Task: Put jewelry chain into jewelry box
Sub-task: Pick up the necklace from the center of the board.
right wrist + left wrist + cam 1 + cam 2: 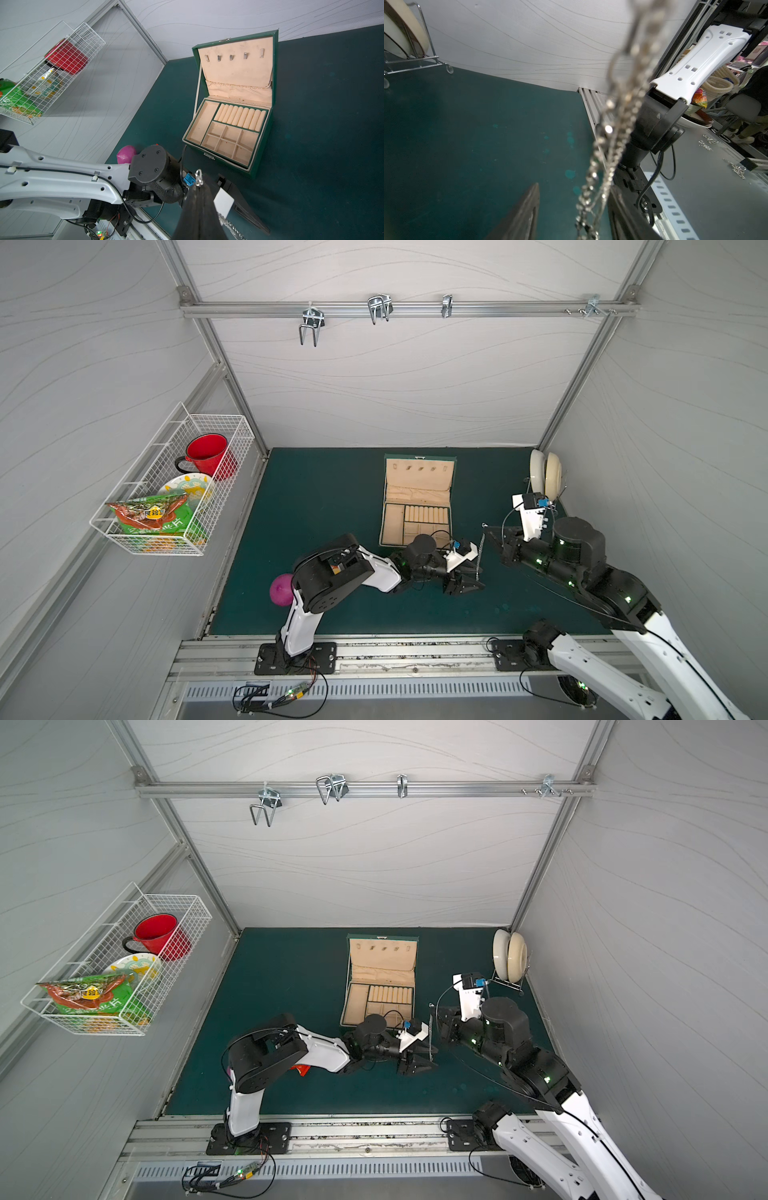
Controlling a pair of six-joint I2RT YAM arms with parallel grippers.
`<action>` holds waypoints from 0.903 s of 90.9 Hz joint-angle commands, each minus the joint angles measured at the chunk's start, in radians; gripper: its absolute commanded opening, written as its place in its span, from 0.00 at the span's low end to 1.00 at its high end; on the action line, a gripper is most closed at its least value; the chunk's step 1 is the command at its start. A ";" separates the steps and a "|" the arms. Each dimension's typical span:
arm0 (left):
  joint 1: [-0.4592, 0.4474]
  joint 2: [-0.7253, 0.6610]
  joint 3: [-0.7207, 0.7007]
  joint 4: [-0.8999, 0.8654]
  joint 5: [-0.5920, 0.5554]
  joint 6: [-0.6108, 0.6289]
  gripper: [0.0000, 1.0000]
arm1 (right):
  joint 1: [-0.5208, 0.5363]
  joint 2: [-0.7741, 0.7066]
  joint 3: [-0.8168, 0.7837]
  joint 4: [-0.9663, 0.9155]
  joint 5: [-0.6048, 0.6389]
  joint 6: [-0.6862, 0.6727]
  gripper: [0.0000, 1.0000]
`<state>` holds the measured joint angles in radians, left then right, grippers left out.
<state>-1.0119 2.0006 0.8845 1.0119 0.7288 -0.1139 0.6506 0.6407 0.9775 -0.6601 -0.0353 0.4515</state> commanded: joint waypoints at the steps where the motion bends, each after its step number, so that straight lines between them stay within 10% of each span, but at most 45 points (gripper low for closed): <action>1: -0.017 0.026 0.042 0.068 0.035 -0.020 0.54 | 0.004 -0.009 0.018 0.010 0.021 -0.013 0.00; 28: -0.016 0.007 -0.029 0.086 -0.072 0.019 0.10 | 0.003 -0.027 0.020 -0.011 0.082 -0.008 0.00; 49: 0.039 -0.222 -0.213 -0.021 -0.087 -0.021 0.06 | -0.014 -0.018 -0.012 -0.090 0.267 0.022 0.00; 82: 0.147 -0.613 0.007 -1.021 0.072 0.013 0.00 | -0.218 -0.013 -0.414 0.262 -0.111 0.189 0.00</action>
<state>-0.8871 1.4162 0.7609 0.3618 0.7158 -0.1188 0.4522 0.6262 0.6682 -0.5888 0.0410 0.5568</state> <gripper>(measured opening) 0.075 0.056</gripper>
